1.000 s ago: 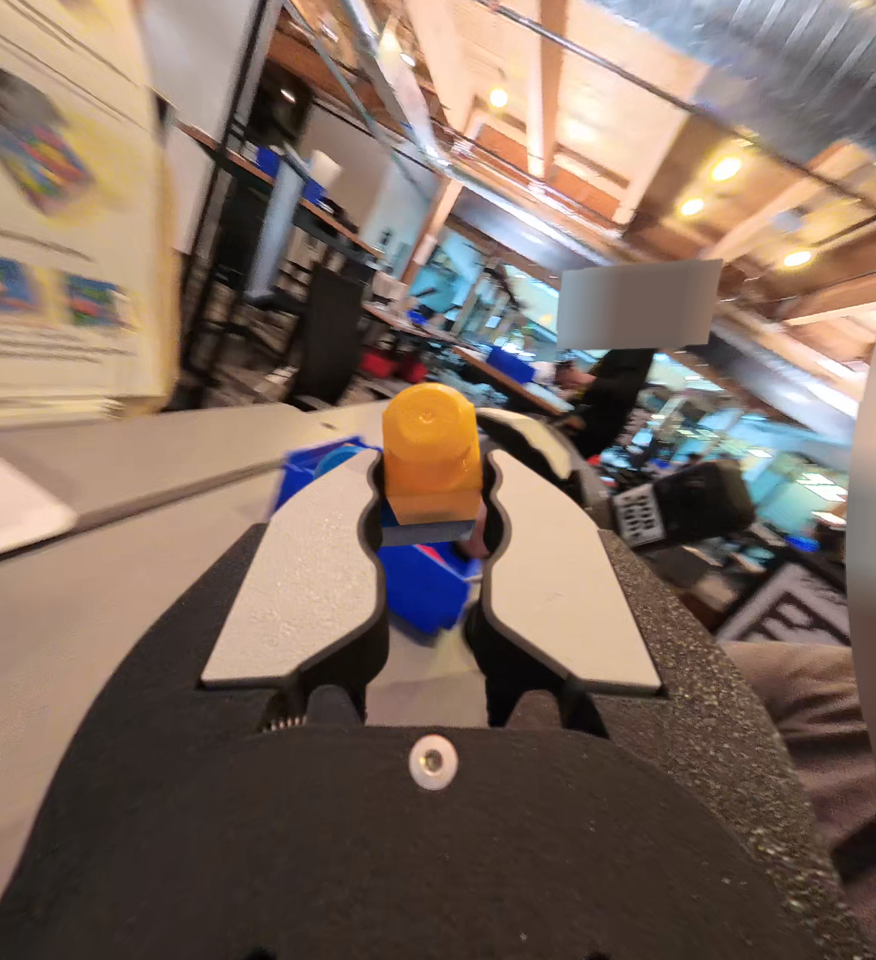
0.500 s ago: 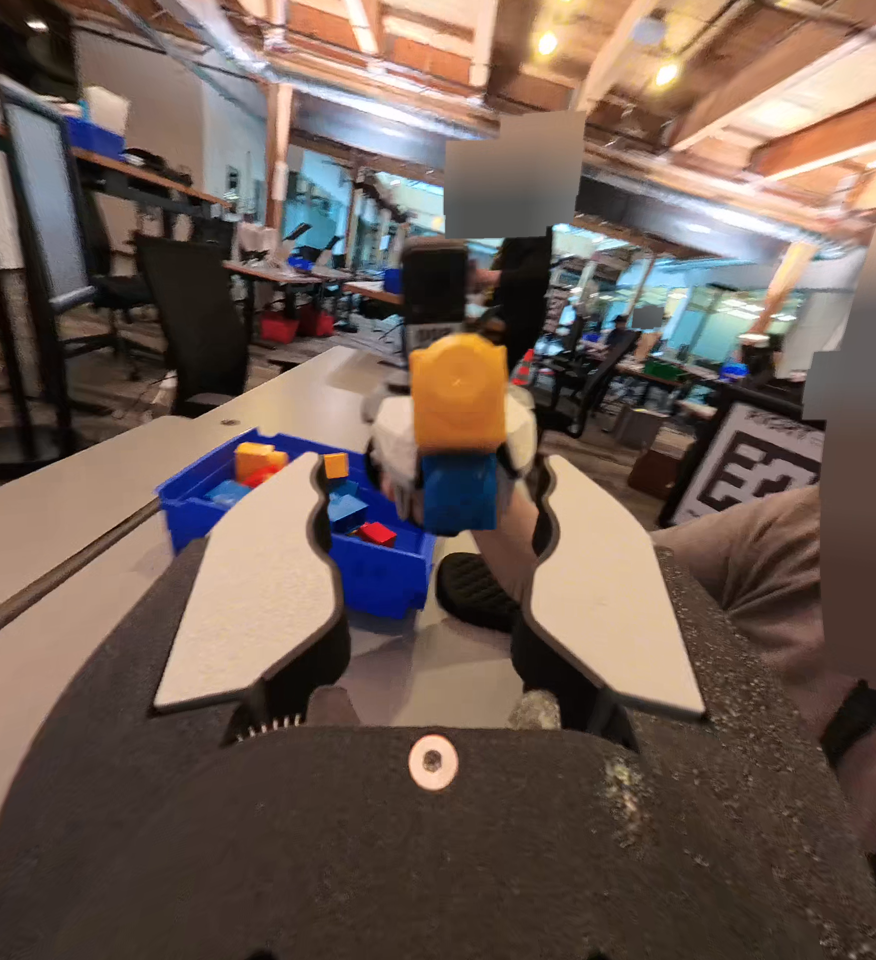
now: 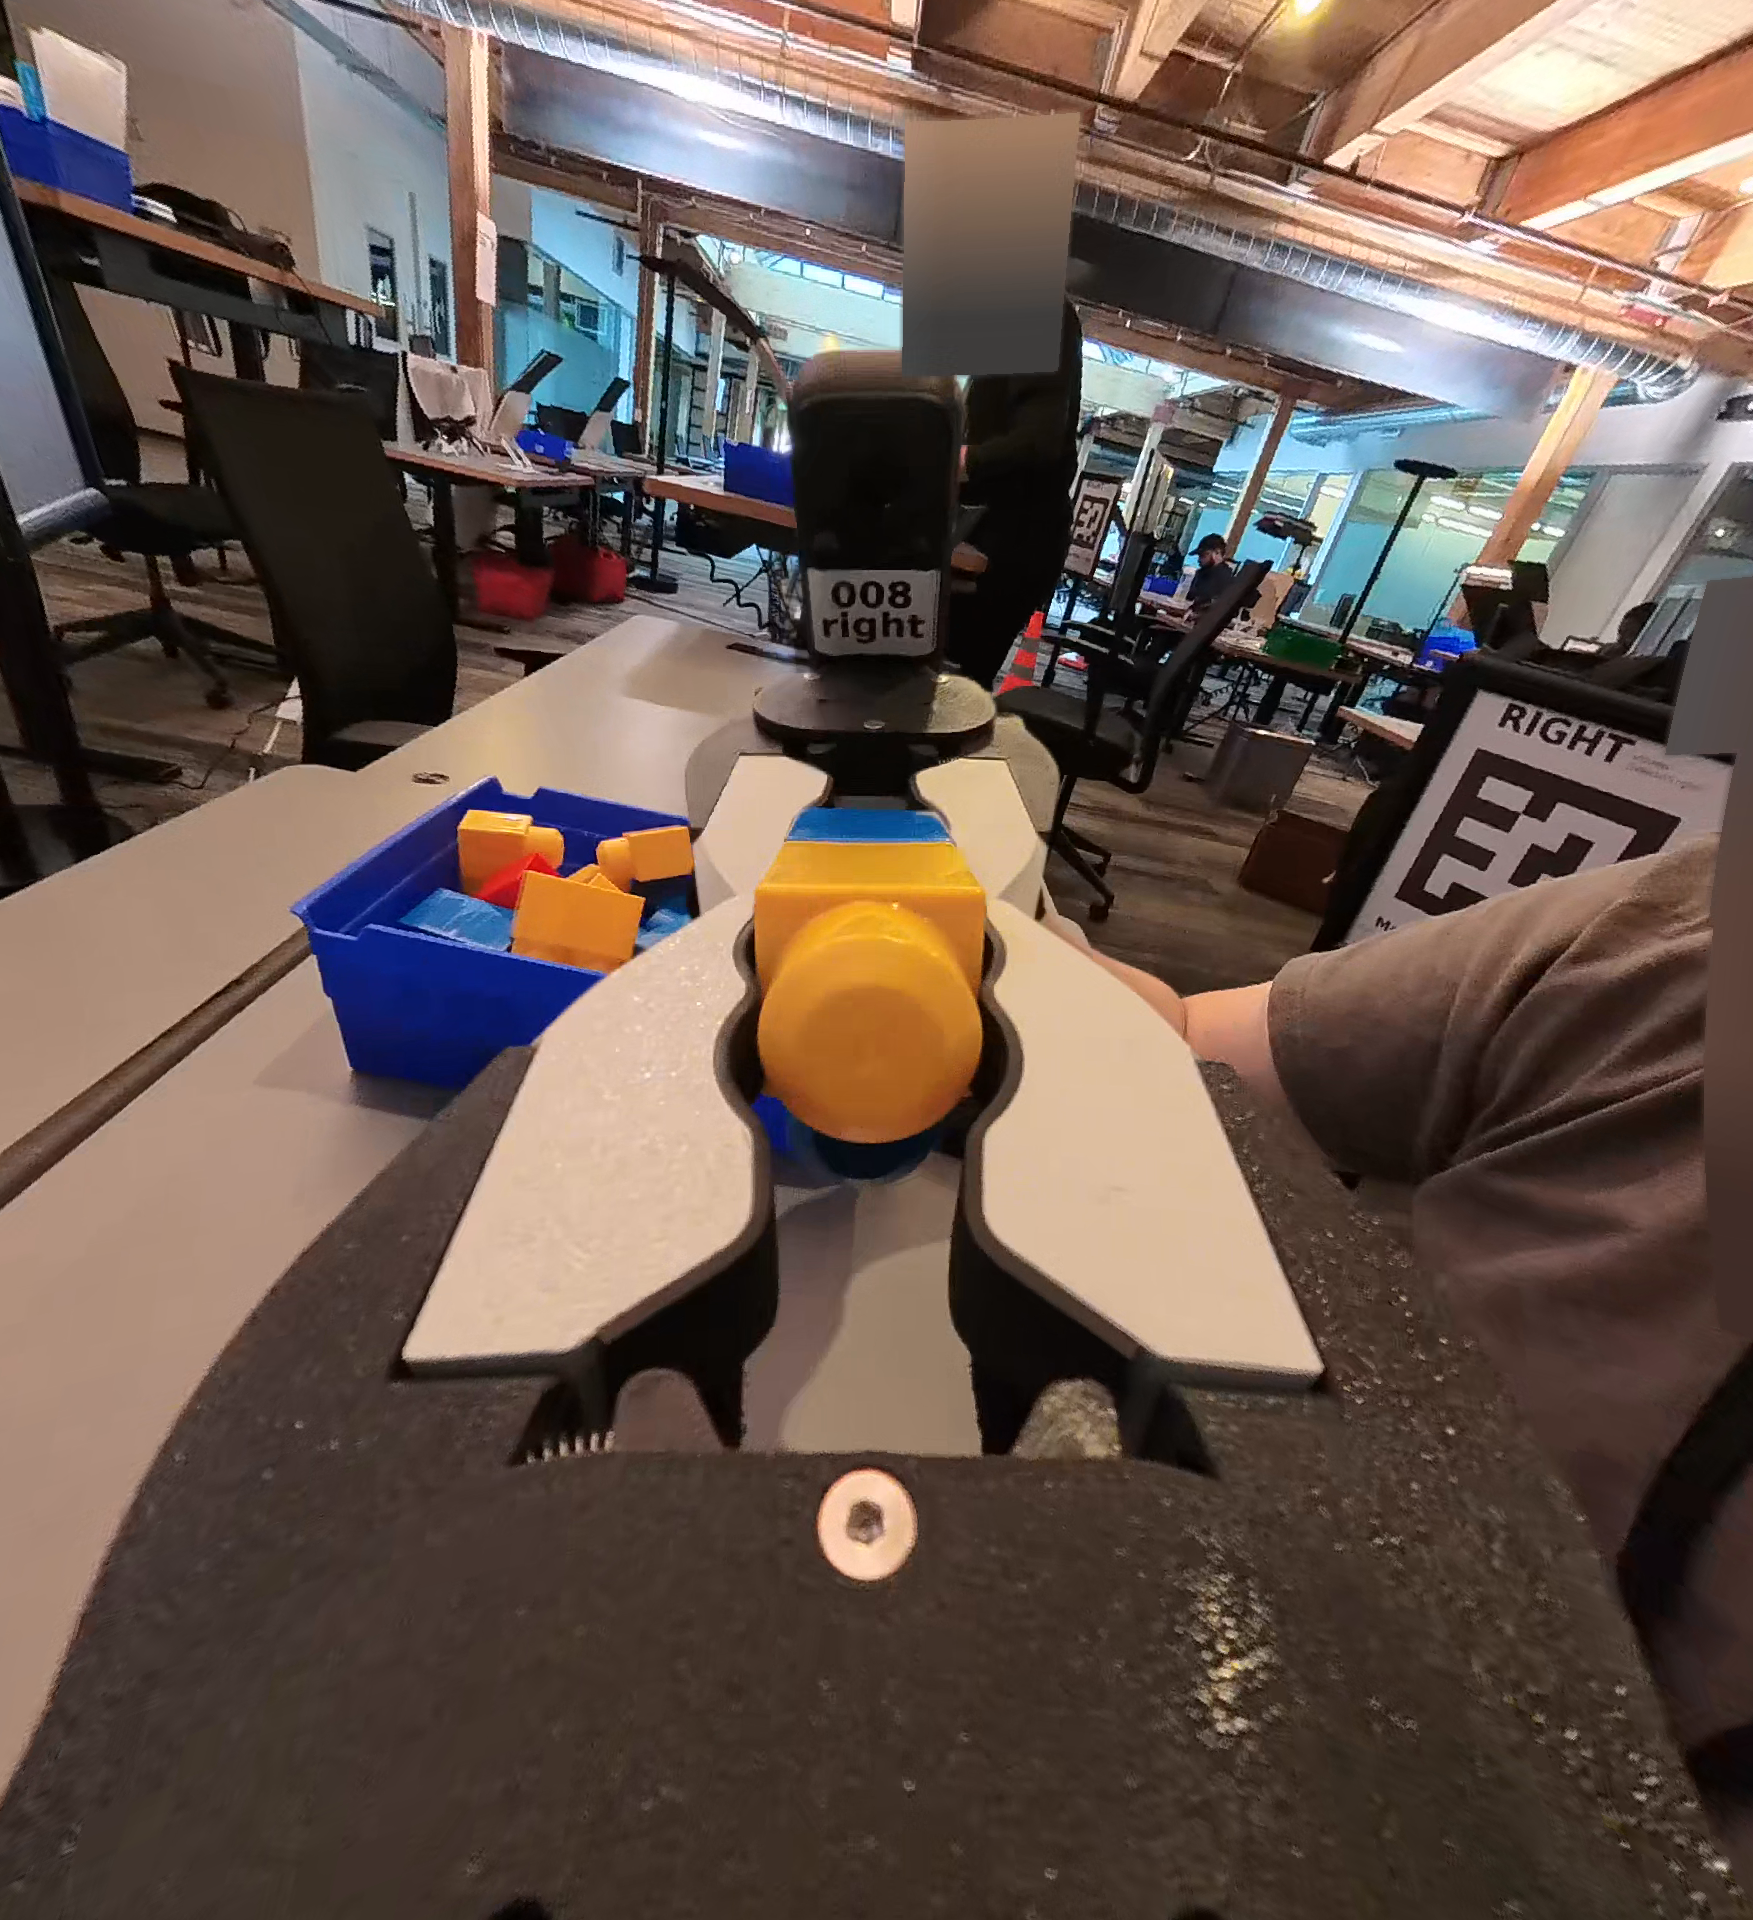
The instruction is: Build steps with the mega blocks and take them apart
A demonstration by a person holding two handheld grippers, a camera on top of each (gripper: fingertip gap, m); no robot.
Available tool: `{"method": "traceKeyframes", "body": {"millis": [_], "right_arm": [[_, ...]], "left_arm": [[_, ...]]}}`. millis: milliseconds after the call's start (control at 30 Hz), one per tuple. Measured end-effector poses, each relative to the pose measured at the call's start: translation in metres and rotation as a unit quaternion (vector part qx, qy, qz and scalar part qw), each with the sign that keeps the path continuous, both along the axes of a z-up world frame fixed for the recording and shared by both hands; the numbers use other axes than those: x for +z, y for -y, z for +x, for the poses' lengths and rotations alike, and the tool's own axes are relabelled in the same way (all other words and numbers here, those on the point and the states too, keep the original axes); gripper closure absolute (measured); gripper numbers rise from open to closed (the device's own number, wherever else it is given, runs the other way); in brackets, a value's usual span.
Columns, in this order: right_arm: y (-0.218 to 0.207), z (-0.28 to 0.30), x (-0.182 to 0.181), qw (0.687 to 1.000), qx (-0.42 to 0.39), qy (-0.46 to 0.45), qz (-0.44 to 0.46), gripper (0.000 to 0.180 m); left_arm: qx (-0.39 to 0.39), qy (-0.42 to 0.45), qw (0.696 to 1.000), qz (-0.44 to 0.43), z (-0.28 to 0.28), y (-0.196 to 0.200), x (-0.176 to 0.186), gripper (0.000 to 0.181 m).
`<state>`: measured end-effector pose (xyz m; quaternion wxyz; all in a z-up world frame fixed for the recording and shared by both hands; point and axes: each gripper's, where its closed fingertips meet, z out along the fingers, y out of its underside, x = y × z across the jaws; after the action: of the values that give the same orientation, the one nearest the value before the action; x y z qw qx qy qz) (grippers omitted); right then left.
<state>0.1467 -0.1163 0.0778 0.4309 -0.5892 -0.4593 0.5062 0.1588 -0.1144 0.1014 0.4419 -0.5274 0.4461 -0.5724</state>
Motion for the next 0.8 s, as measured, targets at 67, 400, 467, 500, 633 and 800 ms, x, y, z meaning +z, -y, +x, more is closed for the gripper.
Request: {"method": "traceKeyframes", "body": {"millis": [67,400,467,500,633,800], "right_arm": [[0.001,0.001,0.000,1.000,-0.008,0.008,0.004,0.142],[-0.060,0.200,-0.014,0.921,-0.304,0.227,0.084,0.140],[-0.081,0.259,-0.056,0.868,-0.375,0.324,0.035,0.139],[-0.087,0.281,-0.078,0.848,-0.388,0.362,0.007,0.139],[-0.099,0.327,-0.131,0.809,-0.407,0.420,-0.054,0.139],[-0.111,0.345,-0.121,0.801,-0.456,0.385,-0.049,0.127]], "left_arm": [[-0.002,-0.006,1.000,-0.002,-0.002,0.001,0.002,0.144],[0.138,0.045,0.988,0.053,-0.090,-0.025,0.057,0.144],[0.114,0.039,0.991,0.056,-0.077,-0.016,0.055,0.144],[0.108,0.030,0.992,0.049,-0.071,-0.015,0.051,0.144],[0.090,0.010,0.996,0.017,-0.052,-0.018,0.033,0.144],[0.070,-0.010,0.997,-0.026,-0.032,-0.021,0.014,0.144]]}}
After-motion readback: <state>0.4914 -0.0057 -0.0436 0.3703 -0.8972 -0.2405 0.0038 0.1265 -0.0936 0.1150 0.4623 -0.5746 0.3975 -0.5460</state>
